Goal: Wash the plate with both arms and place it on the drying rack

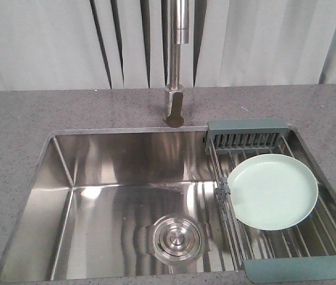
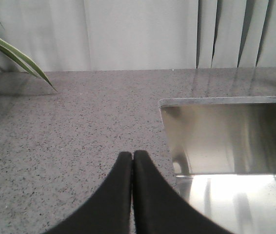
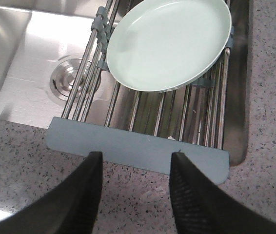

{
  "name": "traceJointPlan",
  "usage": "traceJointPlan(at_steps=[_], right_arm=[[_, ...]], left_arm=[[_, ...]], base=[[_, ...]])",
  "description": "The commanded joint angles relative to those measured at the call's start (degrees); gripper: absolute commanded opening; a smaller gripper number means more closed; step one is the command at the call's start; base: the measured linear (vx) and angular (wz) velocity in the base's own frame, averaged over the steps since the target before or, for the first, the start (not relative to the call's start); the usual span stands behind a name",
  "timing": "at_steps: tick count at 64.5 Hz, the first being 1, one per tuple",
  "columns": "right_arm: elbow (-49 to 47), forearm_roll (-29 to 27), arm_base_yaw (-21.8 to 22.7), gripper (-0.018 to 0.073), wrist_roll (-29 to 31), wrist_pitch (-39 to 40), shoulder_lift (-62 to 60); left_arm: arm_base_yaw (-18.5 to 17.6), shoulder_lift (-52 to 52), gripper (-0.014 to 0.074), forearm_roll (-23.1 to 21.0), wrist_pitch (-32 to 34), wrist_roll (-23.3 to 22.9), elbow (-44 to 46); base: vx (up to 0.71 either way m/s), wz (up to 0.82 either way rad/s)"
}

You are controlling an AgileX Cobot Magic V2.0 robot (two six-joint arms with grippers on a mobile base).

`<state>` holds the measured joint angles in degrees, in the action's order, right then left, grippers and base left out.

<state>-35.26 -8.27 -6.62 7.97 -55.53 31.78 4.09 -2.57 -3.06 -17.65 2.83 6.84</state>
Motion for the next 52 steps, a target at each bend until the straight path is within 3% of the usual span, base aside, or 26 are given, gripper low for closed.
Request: traceJointPlan(at_steps=[1,10,27,41,52], right_arm=[[-1.5,-0.1,0.0,0.0316,0.0,2.9,0.2],[-1.5,-0.1,0.0,0.0316,0.0,2.9,0.2],[-1.5,-0.1,0.0,0.0316,0.0,2.8,0.2],[-1.5,-0.1,0.0,0.0316,0.0,2.8,0.2],[-1.5,-0.1,0.0,0.0316,0.0,2.8,0.2]], left_arm=[[0.2,2.0,-0.0006,-0.6,7.2,0.1,-2.1],[0.2,4.3,-0.0006,-0.8,12.8,0.1,-7.0],[0.2,4.3,-0.0006,0.1,16.7,0.0,-6.9],[0.2,4.3,-0.0006,0.1,16.9,-4.1,-6.9],[0.2,4.3,-0.0006,0.1,17.6,-4.3,-6.9]], base=[[0.0,0.0],[0.0,0.0],[0.0,0.0],[0.0,0.0],[0.0,0.0]])
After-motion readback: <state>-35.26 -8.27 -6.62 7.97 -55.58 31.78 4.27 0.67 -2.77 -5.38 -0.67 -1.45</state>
